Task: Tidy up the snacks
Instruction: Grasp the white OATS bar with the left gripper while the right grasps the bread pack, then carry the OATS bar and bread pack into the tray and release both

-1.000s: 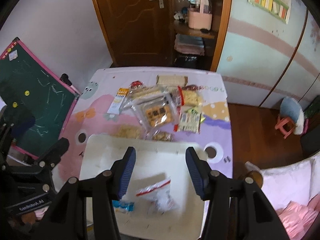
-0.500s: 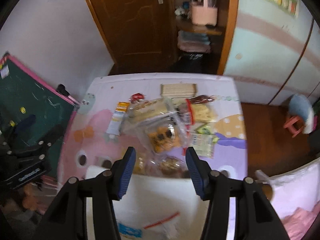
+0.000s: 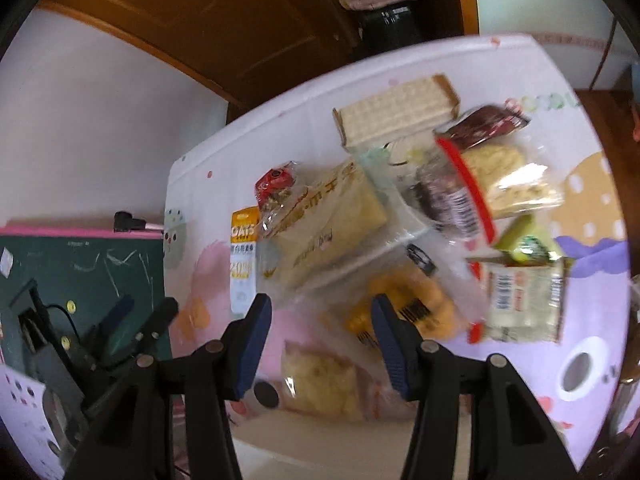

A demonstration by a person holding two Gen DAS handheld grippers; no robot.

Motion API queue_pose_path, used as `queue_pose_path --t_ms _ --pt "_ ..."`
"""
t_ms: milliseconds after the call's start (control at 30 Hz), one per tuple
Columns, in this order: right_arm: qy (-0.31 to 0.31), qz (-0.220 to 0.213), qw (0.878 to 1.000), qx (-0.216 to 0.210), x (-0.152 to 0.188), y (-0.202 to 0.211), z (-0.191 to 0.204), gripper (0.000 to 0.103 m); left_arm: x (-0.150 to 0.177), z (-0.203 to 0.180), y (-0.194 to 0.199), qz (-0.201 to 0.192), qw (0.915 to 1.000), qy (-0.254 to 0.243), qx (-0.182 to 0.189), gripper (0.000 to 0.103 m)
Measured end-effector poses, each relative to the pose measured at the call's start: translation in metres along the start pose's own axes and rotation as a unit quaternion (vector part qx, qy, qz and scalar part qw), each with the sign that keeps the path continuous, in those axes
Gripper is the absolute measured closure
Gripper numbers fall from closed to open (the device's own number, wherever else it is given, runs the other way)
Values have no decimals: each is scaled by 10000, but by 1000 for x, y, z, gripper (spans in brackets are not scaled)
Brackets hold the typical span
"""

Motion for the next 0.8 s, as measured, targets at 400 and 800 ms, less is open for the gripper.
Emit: queue_pose_path --t_ms 400,800 --pt "-415 -82 9990 -128 -26 -40 5 67 -15 -26 -68 463 9984 -14 324 8" --pt "-187 -463 9987 -108 -16 -27 12 97 -9 -41 -92 679 9968 -134 407 66"
Point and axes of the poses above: each gripper's, at about its wrist camera, not at the fingertips, and y roughly against the way its jaws point, z to its left, x to its underside, the point moved 9 cm from there along -y, roughly the way its jaws point, and after that the axes turned 14 degrees about z, right-handed, at the moved point
